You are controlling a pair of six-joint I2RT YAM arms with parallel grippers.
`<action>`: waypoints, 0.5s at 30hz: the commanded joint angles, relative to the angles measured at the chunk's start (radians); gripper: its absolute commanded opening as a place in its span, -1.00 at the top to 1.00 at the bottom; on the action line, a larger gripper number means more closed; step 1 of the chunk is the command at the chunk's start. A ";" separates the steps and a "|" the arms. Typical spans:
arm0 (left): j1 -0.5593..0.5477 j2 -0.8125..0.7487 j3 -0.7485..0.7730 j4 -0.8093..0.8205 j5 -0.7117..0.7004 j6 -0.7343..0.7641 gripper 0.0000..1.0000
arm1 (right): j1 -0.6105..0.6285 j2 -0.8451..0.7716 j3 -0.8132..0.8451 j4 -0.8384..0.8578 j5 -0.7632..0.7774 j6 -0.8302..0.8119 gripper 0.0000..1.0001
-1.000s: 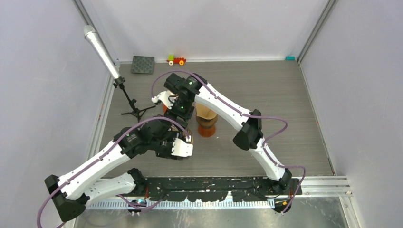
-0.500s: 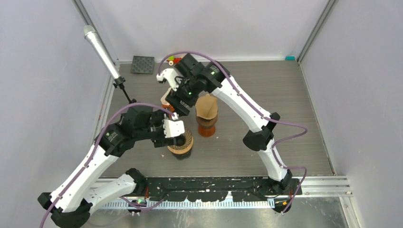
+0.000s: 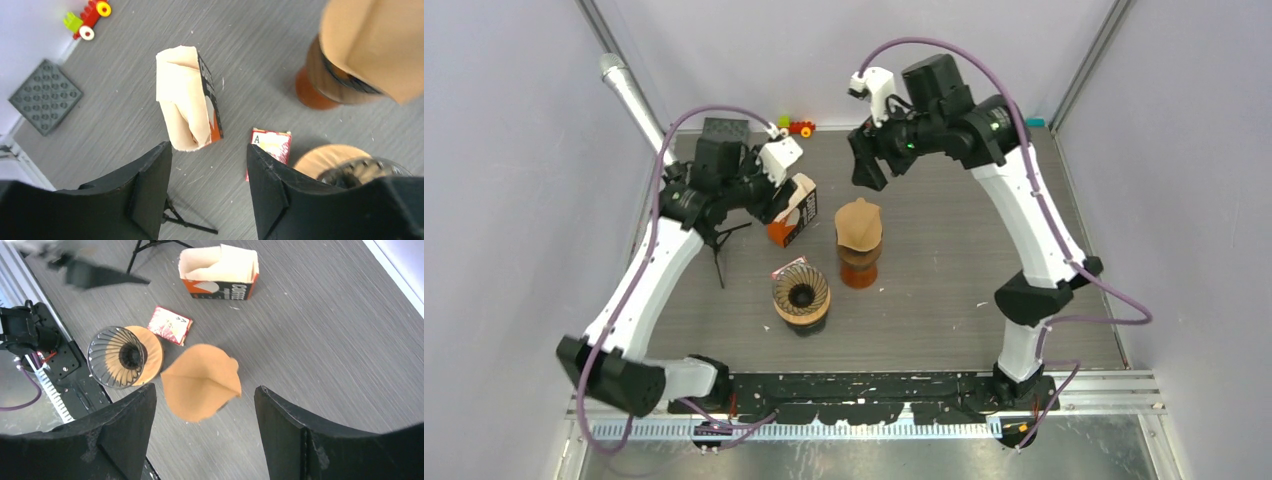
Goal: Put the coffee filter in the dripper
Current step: Pick up the coffee filter from the coffee filter holder.
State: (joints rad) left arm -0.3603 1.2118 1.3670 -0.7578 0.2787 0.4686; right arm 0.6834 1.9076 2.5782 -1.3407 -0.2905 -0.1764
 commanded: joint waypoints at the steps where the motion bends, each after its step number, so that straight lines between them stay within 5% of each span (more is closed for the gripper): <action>1: 0.020 0.145 0.096 0.085 -0.040 -0.115 -0.10 | -0.037 -0.137 -0.157 0.094 -0.018 0.015 -0.52; 15: 0.025 0.471 0.210 0.158 -0.183 -0.149 0.19 | -0.236 -0.306 -0.455 0.153 -0.136 -0.019 -0.51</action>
State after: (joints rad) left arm -0.3401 1.6699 1.5333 -0.6628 0.1486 0.3420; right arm 0.4965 1.6714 2.1468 -1.2392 -0.3588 -0.1825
